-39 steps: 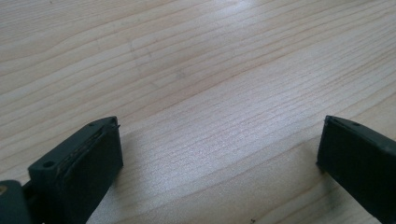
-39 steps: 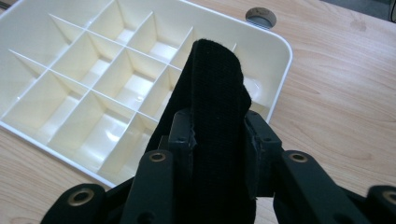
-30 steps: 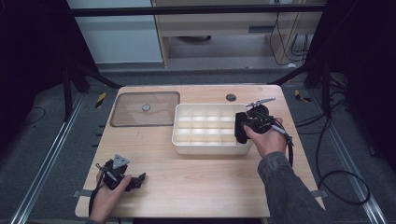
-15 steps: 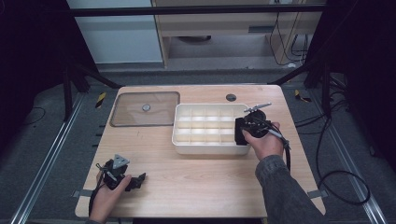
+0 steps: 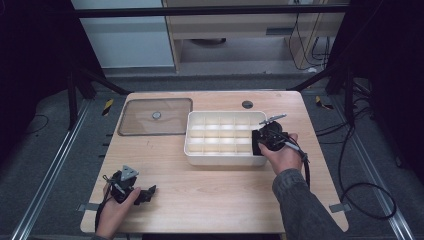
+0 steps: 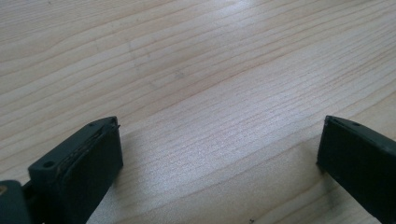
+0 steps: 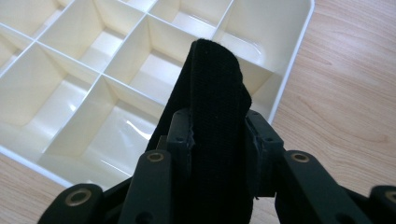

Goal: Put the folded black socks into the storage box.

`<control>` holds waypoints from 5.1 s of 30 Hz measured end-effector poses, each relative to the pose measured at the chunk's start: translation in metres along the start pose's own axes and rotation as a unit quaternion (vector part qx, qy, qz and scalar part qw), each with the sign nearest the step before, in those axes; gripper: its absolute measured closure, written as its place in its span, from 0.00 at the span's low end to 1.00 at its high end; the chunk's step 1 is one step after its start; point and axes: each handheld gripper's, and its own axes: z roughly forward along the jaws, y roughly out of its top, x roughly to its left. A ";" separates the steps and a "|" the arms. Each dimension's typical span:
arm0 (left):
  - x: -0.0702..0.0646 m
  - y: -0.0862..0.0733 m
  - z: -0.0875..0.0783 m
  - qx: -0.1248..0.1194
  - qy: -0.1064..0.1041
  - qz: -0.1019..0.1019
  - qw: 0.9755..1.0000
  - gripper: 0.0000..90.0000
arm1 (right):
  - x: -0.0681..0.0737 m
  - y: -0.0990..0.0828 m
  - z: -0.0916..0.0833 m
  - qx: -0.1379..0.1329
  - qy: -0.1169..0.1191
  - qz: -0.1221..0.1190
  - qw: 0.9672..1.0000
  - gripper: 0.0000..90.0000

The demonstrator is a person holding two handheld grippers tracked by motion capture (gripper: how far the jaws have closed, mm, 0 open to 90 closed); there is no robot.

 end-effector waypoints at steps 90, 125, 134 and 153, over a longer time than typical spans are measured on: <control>-0.001 0.001 0.001 -0.002 -0.004 0.003 1.000 0.00 | -0.019 0.068 -0.055 0.029 0.052 -0.003 0.998 1.00; 0.000 0.001 0.001 -0.001 -0.005 0.003 1.000 0.00 | -0.001 0.056 -0.007 0.083 0.060 -0.024 0.994 1.00; 0.000 0.001 0.001 -0.001 -0.005 0.003 1.000 0.00 | -0.005 0.051 -0.006 0.088 0.063 -0.019 0.994 1.00; -0.001 0.001 0.001 -0.001 -0.004 0.003 1.000 0.00 | -0.011 0.048 -0.008 0.087 0.061 -0.013 0.994 1.00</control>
